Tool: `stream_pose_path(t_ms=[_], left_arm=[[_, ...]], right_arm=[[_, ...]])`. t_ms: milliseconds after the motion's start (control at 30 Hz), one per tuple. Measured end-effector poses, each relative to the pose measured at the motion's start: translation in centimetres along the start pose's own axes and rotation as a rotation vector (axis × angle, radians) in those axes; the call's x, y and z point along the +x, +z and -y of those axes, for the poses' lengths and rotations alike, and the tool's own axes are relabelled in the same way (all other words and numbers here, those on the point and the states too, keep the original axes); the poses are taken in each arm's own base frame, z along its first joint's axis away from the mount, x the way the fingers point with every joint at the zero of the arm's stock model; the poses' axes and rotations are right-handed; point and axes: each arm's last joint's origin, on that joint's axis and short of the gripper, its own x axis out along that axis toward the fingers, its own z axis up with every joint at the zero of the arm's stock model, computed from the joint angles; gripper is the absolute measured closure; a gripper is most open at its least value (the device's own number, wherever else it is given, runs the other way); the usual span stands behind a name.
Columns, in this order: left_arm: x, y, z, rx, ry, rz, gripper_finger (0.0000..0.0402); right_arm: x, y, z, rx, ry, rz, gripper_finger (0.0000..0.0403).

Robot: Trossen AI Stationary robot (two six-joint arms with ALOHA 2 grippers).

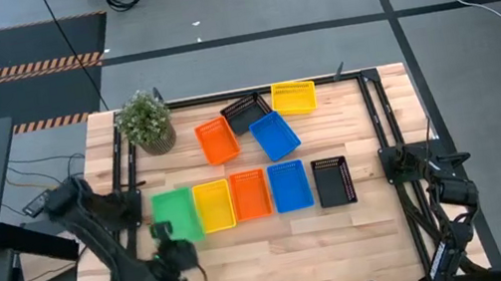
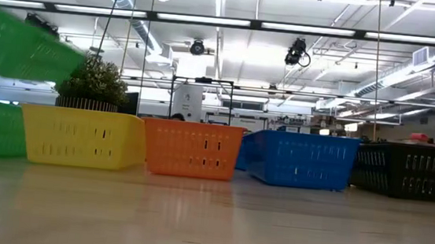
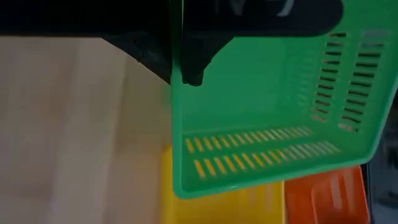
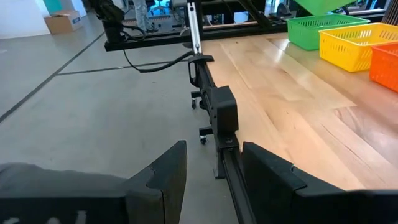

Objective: Stack baskets by color
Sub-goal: Stack the top green bin on top of the bottom green bin

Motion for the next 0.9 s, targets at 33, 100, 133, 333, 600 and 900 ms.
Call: stream_pose_path(t_ms=[33,100,133,333,600,900], left_arm=[[0.4,-0.6,-0.5,-0.014,-0.002,-0.002,0.0391],[1.1,-1.7,-1.5,-0.036,-0.015,0.002,0.0391],[1.3,-2.1,-2.1,-0.037,-0.02,0.004,0.0391],[2.7,-4.3,-3.2,0.015,-0.049,0.003,0.0392],[5.7,-6.1,-2.5,0.075,-0.045,0.002,0.0383],[4.9,-5.6,-2.3,0.099,-0.088,0.006,0.0352]], right_arm=[[0.1,0.0,0.0,0.0,-0.002,0.0,0.0244],[0.2,0.1,0.1,0.005,-0.004,0.0,0.0244],[0.2,0.1,0.0,0.007,-0.004,0.0,0.0244],[0.6,0.3,0.0,0.042,-0.006,0.007,0.0244],[1.3,0.7,0.0,0.074,-0.002,0.002,0.0244],[2.2,0.9,0.2,0.079,0.004,-0.027,0.0244]])
